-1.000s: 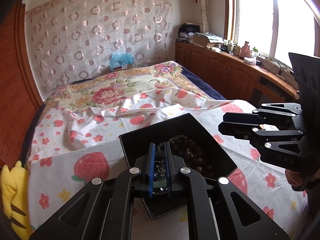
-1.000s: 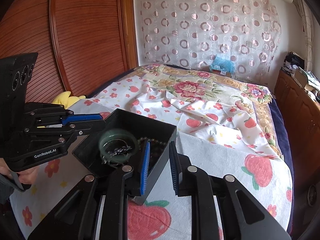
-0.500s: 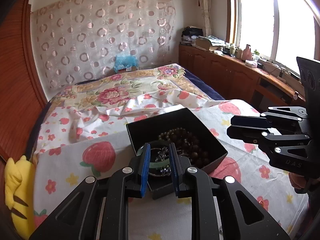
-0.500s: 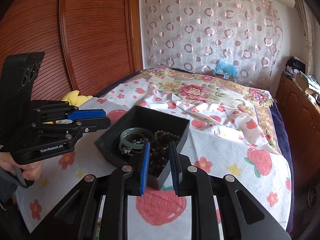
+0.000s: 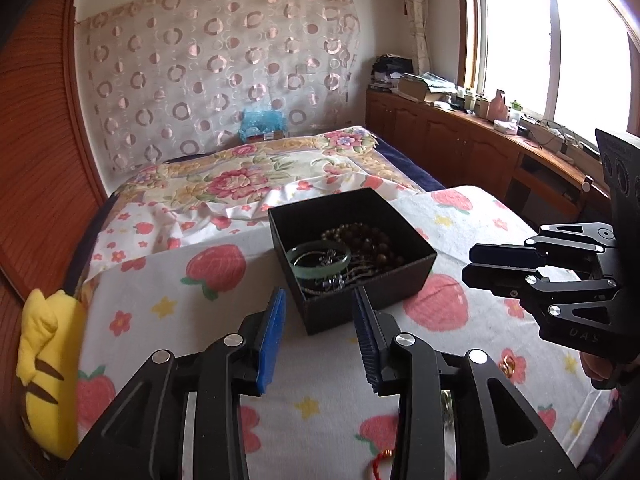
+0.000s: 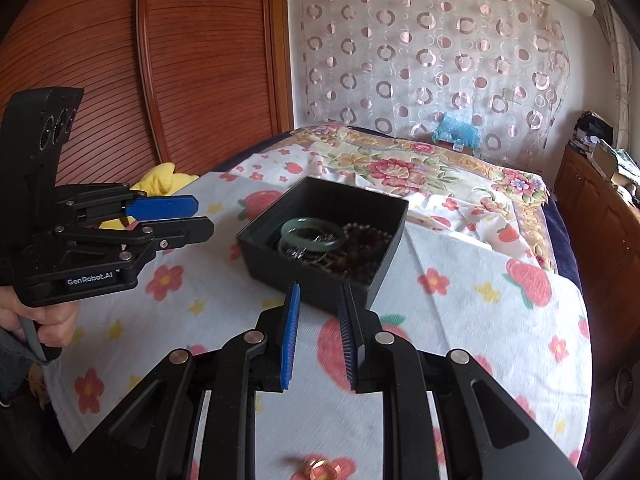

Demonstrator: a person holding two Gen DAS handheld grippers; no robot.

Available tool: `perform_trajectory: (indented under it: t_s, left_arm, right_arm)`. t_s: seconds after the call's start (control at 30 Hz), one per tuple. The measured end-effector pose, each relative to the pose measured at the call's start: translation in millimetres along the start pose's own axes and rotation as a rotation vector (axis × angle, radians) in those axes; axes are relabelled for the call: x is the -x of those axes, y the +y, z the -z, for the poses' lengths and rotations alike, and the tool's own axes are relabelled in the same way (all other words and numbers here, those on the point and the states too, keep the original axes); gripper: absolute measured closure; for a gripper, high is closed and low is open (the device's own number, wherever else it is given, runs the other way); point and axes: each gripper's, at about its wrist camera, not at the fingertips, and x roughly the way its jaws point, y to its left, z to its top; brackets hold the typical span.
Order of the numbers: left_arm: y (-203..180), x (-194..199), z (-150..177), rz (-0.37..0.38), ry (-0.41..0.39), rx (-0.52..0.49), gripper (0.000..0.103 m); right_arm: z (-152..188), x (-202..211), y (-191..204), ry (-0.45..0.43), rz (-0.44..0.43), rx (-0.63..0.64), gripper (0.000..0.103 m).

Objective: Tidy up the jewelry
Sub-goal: 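Lower both items into the box, open both tools and withdraw, then grasp the red string bracelet with the left tool while the right tool grasps the green pendant earring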

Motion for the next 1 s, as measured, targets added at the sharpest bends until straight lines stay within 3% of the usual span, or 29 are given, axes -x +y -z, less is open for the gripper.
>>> perform_trajectory:
  t_s: [0.07,0.13,0.17,0.27,0.5,0.63,1.0]
  left_arm:
    - [-1.3,6.2,7.4,-0.006,0.001,0.004,0.070]
    - [-0.9,11.8,16.2,-0.011,0.003,0.010,0.064]
    - [-0.9,14.1,19.7,-0.014,0.003,0.012,0.056]
    - [0.2,21.6,31.1,-0.019,0.007,0.021,0.053]
    - [6.4,39.3,55.3,-0.023,0.010,0.042,0.036]
    - [9.7,46.0,67.4,-0.027,0.014,0.058,0.034]
    - [3.1,34.6,95.0,0.001,0.089,0.061,0.033]
  right_arm:
    - [5.9,4.9,4.7,0.000,-0.005,-0.003,0.081]
    - [13.8,9.3,11.2,0.004,-0.010,-0.001,0.081]
    - [16.3,9.7,13.6,0.006,-0.011,0.000,0.081]
    - [26.9,12.6,23.0,0.017,-0.015,0.002,0.081]
    - [46.5,16.3,37.3,0.042,-0.014,0.003,0.081]
    - [55.4,12.0,40.2,0.073,-0.021,0.003,0.074]
    - [75.5,-21.6,44.6,0.207,-0.034,0.017,0.075]
